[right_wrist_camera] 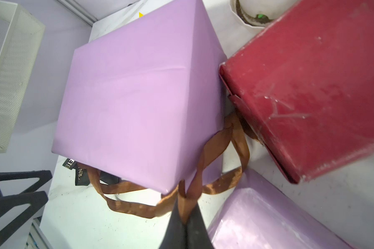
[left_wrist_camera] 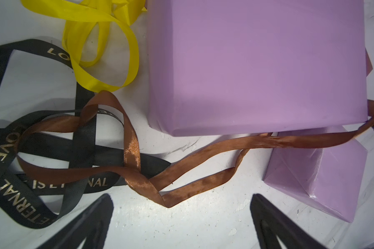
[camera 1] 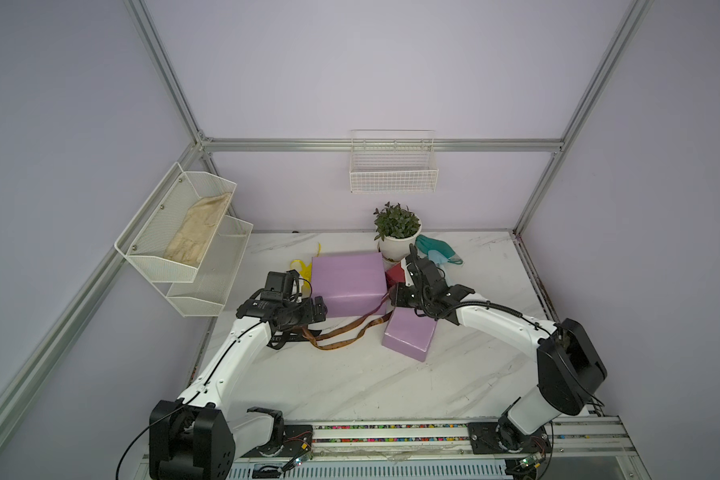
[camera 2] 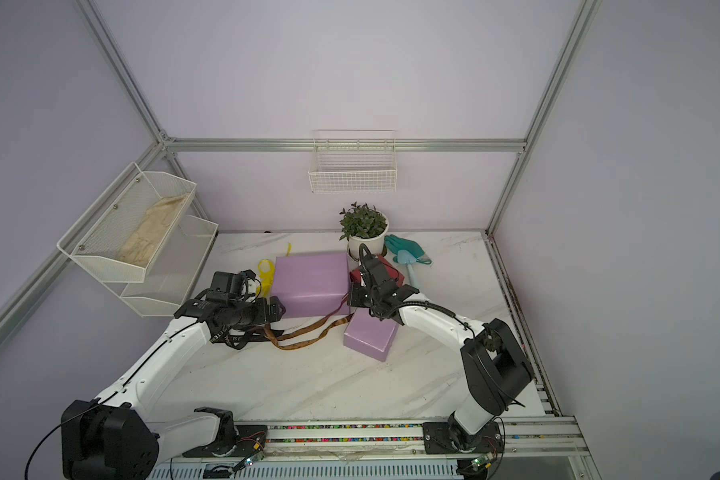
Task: Untie the ribbon bows on the gift boxes
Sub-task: Adjust the ribbon at the center of the board, then reset both arms
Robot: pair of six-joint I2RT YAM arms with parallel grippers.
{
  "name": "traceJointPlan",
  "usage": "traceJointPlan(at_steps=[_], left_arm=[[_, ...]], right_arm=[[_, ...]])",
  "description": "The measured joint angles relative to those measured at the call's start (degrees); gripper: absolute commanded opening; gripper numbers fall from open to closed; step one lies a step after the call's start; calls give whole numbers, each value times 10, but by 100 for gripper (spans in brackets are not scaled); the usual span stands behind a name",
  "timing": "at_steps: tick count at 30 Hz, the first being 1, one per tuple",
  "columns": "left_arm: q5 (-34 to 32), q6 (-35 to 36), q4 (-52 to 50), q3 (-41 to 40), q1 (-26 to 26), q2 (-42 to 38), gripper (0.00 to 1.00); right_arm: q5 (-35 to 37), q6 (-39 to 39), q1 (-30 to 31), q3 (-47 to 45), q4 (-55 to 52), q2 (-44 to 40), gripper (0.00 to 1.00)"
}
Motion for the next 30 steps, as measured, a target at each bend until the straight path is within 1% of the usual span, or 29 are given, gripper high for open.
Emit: traceJointPlan(at_steps=[4,7,9,12,14,17,18,19,20,22,25,27,30], left_arm=[[16,-5,13,0,0,20,100],[17,-8,24,0,0,23,100],[2,-13,32,0,0,20,100],[-31,-21,39,0,0,13,100],[-55,-23,46,0,1,5,100],[-82,-23,65,0,9,-3,100],[-88,-23,71,0,12,-4,100],[-96,-23,78,0,16,-4,100],[-106,-22,86,0,20,-4,100],[-123,-20,99,-1,26,-4,100],[-146,-14,120,-1,33,0,100],[-160,-4,144,-8,38,4,100],[-186,10,184,-36,45,11,100]], right_arm=[[-5,0,4,-3,-18,-6,0],[-9,0,24,-3,-41,-15,0],[-15,3,50,-5,-43,-21,0],[-23,13,115,-6,-44,-21,0],[-25,20,164,3,-44,-2,0],[-28,20,222,52,-52,68,18],[-28,16,233,71,-56,92,34],[-26,14,244,92,-64,121,76],[-21,9,250,106,-72,142,97],[-11,4,255,114,-85,160,97],[23,-6,254,114,-124,148,97],[54,-13,250,113,-151,123,97],[107,-28,238,94,-177,55,97]])
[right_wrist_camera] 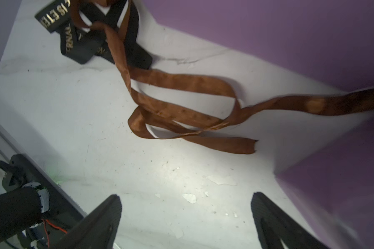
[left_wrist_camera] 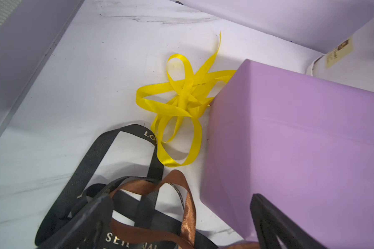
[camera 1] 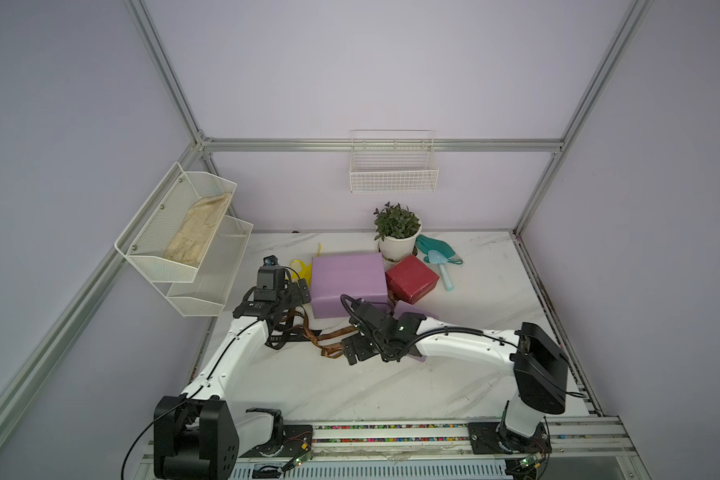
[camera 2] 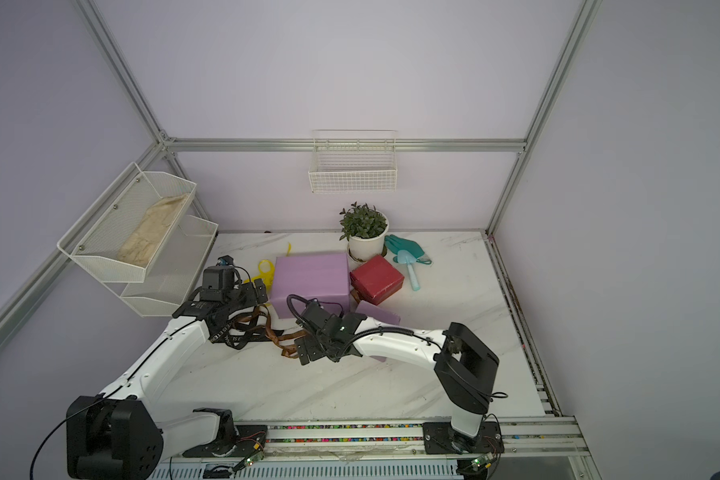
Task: Untie the ribbon bows on the gift boxes
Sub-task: Reset both arms
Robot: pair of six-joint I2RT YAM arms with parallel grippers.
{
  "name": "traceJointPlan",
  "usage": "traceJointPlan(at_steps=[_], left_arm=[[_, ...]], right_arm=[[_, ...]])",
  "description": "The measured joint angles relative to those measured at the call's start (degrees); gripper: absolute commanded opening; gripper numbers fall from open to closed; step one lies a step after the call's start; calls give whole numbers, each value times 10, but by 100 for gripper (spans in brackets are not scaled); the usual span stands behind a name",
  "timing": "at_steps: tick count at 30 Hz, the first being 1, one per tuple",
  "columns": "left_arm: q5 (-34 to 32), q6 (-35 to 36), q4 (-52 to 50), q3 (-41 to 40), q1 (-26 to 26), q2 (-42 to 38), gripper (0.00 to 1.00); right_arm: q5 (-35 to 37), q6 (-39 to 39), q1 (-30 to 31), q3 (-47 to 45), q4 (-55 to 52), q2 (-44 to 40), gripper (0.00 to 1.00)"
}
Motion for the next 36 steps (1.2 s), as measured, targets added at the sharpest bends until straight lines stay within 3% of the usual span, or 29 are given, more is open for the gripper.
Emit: traceJointPlan(at_steps=[3,5,11,19,26,29,33,36], left_arm=[[-24,16,55,-46,5,0,100],[-35,32,110,-84,6,-4,100],[-47,115,321,-213,7,-15,100],[-104,179,471,-237,7,54,100],[-73,209,554,-250,20,96,100],[-27,216,648,-281,22,106,100],[-9,220,813,-347,22,199,100],[-6,224,830,-361,23,214,100]], right_arm=[[49,-20,-45,-40,-10,-83,97],[89,-46,-110,-83,4,-143,97],[200,-155,-311,-273,184,-229,97],[186,-276,-433,-407,483,-104,97],[109,-338,-490,-491,796,-21,97],[79,-339,-513,-489,851,17,97],[19,-336,-550,-490,917,45,97],[10,-326,-563,-480,916,54,97]])
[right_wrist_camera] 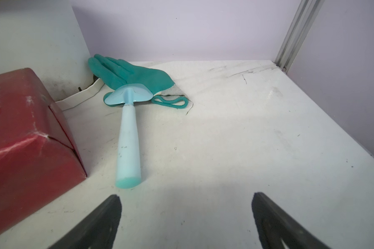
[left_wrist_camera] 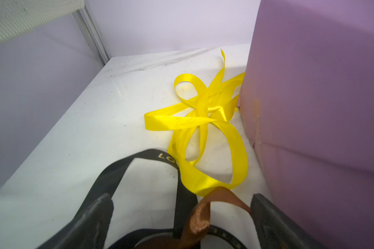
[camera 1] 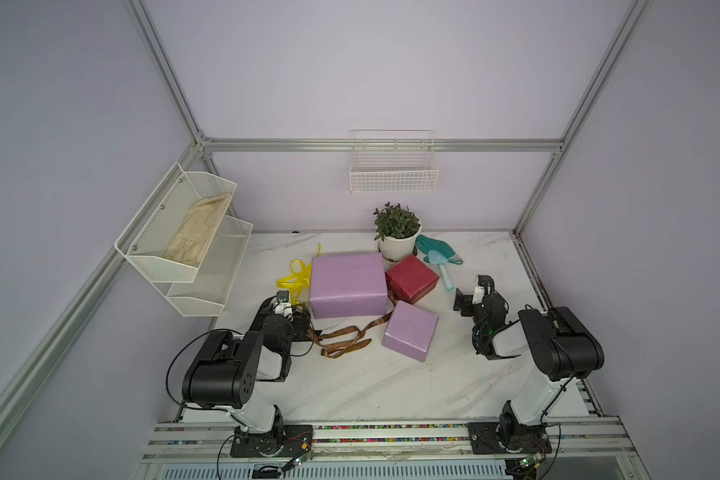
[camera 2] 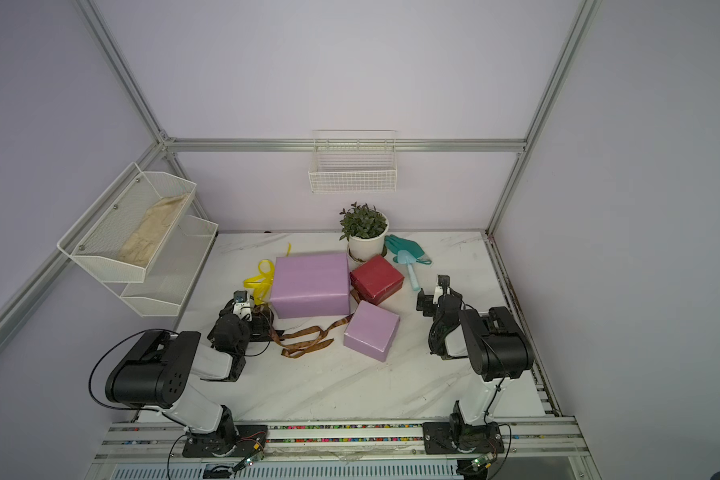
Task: Untie the ribbon bows on the gift boxes
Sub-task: Reset both arms
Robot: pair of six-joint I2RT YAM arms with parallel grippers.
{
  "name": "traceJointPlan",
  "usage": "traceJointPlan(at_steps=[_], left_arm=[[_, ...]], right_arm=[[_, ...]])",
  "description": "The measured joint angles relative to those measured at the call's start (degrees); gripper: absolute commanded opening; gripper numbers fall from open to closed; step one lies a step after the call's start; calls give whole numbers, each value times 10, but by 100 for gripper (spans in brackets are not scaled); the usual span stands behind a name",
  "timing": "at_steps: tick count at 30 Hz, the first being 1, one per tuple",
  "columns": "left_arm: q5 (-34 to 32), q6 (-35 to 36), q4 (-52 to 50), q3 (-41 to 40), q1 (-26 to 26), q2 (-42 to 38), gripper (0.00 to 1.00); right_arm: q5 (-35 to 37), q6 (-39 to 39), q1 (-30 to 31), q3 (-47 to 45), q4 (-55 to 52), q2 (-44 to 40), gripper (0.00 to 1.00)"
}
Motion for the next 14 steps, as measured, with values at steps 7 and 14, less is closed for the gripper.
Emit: traceJointPlan(at_steps=[7,14], left_arm=[[2,3,9,13,0,-12,100],[-26,-2,-35,46,0,-12,100]], right_arm=[[5,15,0,12,1,1,97],[2,24,-8,16,0,2,97]])
